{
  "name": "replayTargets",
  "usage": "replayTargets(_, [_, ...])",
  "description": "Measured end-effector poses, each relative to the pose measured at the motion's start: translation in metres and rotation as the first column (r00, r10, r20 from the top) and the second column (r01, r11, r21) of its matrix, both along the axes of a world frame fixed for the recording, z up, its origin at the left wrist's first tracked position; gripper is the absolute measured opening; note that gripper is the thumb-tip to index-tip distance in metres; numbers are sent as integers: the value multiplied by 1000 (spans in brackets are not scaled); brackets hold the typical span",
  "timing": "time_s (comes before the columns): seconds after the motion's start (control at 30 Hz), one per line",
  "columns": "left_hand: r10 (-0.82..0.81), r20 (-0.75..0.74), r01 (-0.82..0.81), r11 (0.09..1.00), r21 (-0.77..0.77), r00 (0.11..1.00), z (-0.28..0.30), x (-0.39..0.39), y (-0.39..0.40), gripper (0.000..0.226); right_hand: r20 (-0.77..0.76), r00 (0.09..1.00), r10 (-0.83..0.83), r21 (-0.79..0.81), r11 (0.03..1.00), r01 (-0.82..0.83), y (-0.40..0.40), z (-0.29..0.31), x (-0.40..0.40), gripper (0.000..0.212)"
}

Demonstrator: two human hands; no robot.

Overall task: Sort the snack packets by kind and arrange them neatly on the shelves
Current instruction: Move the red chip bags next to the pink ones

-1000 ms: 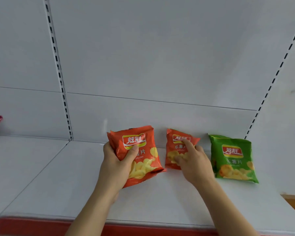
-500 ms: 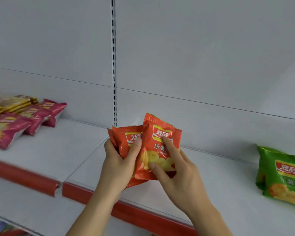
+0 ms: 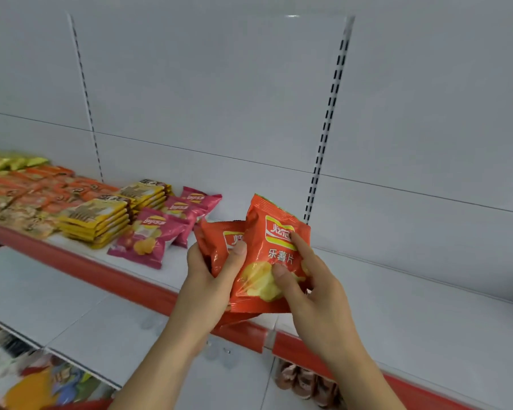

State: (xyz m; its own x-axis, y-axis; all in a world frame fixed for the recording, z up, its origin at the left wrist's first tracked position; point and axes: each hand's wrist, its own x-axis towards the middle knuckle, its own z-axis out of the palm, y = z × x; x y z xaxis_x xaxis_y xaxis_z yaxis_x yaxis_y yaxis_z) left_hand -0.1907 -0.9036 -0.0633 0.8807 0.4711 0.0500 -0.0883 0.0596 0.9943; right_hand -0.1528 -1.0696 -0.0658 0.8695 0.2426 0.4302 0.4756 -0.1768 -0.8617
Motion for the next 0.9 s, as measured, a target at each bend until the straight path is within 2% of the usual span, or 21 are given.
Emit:
replayTargets(0.13, [2,7,-1,999,-47,1000,-2,6,46,83,-16,998,-60,26,998,60,43,-3,4,57])
replayTargets(0.23, [47,20,-46,996,-80,999,-7,18,71,83,17,980,-198,41,980,197,60,1,27,57])
replayTargets(0.3, [91,30,-88,994,-66,995,-8,27,86,68,33,951,-307,16,952,307,66,5,52,58])
replayTargets(0.37, [128,52,-125,991,-56,990,-7,38,99,50,28,924,-382,-58,922,383,72,7,80,60])
replayTargets(0.47, [174,66,-171,984,-55,983,-4,54,114,59,49,913,-406,-210,889,407,88,0,122,62])
replayTargets(0.57, [158,53,-157,987,-30,986,3,65,125,60,68,934,-350,-367,862,350,117,-13,158,66])
replayTargets(0.7, [147,50,-147,989,5,988,3,79,143,67,91,946,-311,-482,818,315,146,-33,190,70])
replayTargets(0.77, [118,33,-118,993,2,992,-1,83,151,66,101,926,-363,-576,738,352,154,-42,197,71])
replayTargets(0.83, [63,27,-63,998,-2,998,-1,86,154,64,156,899,-410,-687,609,397,158,-46,200,72])
replayTargets(0.9, [9,30,-9,1000,-1,999,0,90,159,65,157,904,-397,-767,528,365,159,-42,200,74])
